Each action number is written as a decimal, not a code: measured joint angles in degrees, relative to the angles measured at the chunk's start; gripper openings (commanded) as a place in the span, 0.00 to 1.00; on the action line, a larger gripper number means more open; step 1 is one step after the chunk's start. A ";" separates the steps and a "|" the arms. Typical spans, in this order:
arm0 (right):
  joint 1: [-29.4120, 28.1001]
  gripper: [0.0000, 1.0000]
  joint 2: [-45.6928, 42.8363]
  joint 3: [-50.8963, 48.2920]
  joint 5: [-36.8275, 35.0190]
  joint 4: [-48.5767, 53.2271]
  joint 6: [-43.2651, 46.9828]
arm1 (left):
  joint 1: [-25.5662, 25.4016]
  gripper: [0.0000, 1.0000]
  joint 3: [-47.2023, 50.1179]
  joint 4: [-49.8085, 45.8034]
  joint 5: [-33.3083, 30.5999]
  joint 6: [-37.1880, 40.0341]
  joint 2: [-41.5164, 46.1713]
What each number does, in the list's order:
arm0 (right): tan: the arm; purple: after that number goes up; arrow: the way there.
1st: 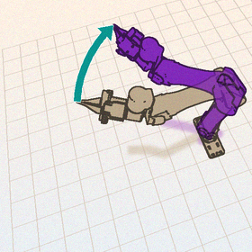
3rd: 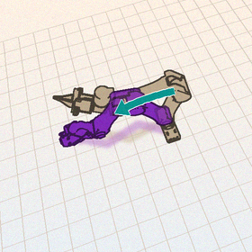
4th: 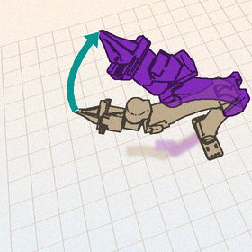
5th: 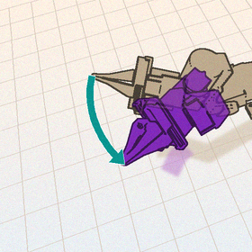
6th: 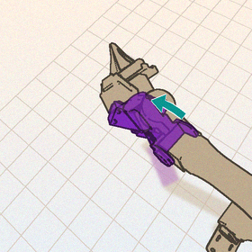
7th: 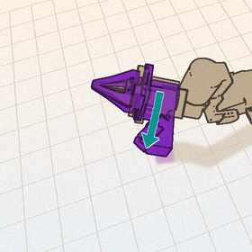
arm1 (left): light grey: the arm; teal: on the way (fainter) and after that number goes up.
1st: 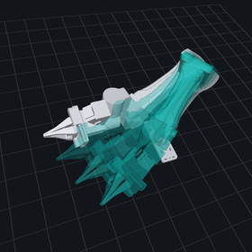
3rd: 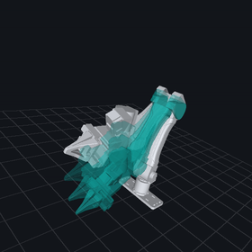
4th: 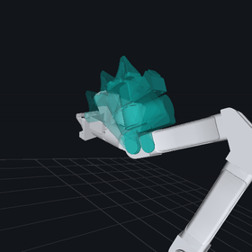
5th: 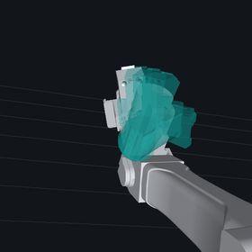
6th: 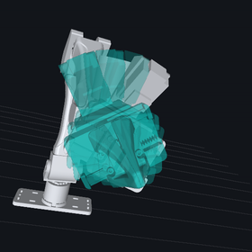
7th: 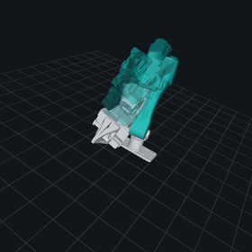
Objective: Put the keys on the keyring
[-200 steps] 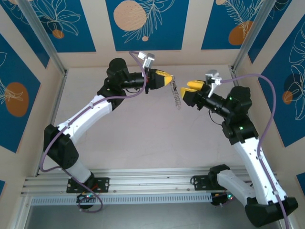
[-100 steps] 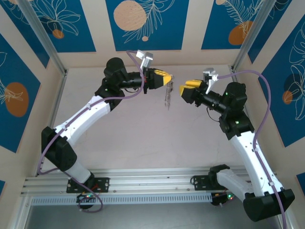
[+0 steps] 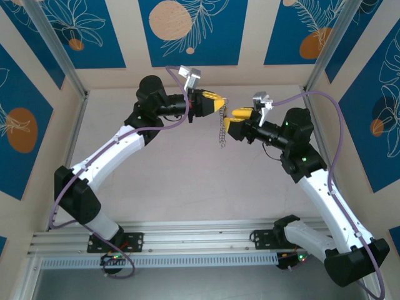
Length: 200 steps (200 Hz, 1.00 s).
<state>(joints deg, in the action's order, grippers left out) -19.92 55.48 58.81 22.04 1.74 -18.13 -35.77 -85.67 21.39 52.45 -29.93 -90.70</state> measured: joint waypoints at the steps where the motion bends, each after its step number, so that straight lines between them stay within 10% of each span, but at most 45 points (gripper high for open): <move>1: -0.02 0.58 0.04 0.00 0.00 0.00 0.02 | 0.00 0.00 0.00 0.02 0.02 0.00 0.00; 109: -2.05 0.56 5.99 4.13 -2.36 -0.09 2.93 | 0.00 0.00 0.00 0.04 0.02 -0.20 0.00; 200: -2.25 0.22 6.95 4.50 -1.57 0.00 4.66 | 0.00 0.00 -0.11 0.11 0.02 -0.22 0.02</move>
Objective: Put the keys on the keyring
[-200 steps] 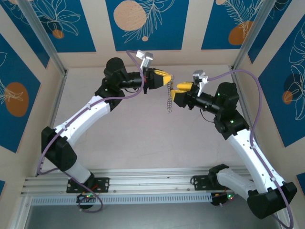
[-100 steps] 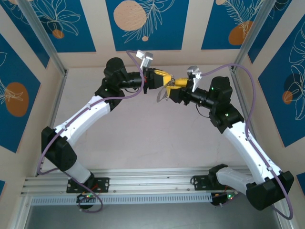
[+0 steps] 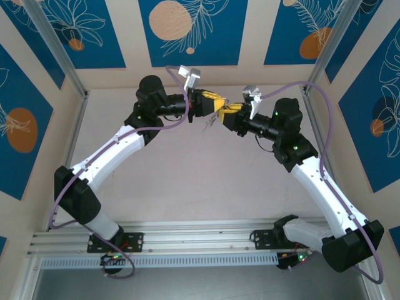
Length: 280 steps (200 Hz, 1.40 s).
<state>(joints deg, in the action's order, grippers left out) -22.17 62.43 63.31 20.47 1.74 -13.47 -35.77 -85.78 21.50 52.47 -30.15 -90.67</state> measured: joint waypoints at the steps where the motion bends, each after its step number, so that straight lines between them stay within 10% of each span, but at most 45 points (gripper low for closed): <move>1: 0.00 0.22 0.00 0.00 0.00 0.04 -0.02 | 0.00 0.00 0.00 0.00 0.00 0.00 0.00; 88: -0.85 0.00 -1.92 -0.37 2.45 2.56 1.18 | -0.15 0.00 -0.42 0.20 -0.46 0.02 0.15; 173: 0.50 0.00 -3.96 -0.44 3.98 5.64 1.64 | -0.70 0.00 -0.44 -0.26 -0.46 0.76 0.20; 253: 5.35 0.28 -3.93 -0.42 12.31 8.07 0.68 | -0.85 0.00 -1.11 -4.61 -0.02 5.31 0.28; 280: 5.81 0.17 -3.93 -0.28 12.81 6.49 -0.20 | -0.85 0.00 -1.11 -5.70 0.59 5.70 0.31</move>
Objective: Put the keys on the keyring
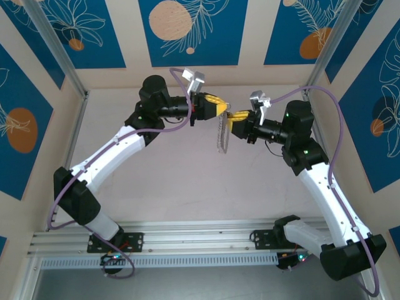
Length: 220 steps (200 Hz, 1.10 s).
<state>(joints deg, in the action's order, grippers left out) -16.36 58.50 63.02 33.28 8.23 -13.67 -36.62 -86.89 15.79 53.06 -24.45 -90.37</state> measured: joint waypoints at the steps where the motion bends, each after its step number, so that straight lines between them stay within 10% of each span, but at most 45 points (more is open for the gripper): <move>1: 0.00 0.17 0.00 0.00 0.02 -0.07 0.07 | 0.00 0.00 0.00 0.00 0.00 0.00 0.00; 28: 0.04 0.00 0.04 0.00 0.44 -1.49 -0.98 | 0.00 0.00 0.00 -0.39 0.02 0.15 0.00; 220: 4.74 0.00 -0.83 1.09 7.41 -0.22 -3.39 | 0.17 0.00 0.00 -6.27 -1.07 6.01 0.96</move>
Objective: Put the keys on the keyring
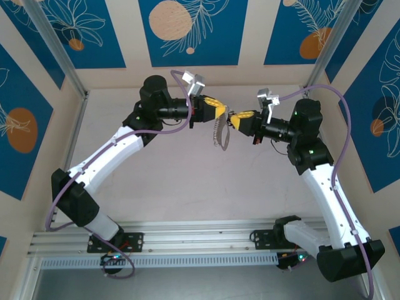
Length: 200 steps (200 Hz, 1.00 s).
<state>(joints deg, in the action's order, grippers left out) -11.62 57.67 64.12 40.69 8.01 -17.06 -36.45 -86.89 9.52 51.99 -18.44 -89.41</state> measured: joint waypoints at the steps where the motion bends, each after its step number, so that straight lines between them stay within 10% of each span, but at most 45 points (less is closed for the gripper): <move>1: 0.00 0.00 -0.02 0.02 0.00 0.04 0.00 | 0.00 0.00 0.00 0.00 0.00 0.02 0.00; 200: -0.57 0.00 4.09 8.11 -1.75 5.44 3.85 | 0.07 0.00 0.00 -0.13 -0.26 0.55 0.00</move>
<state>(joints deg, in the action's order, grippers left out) -12.19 61.76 72.23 38.94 13.45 -13.21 -36.38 -86.89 9.39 51.72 -17.89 -89.41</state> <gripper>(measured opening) 0.044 0.038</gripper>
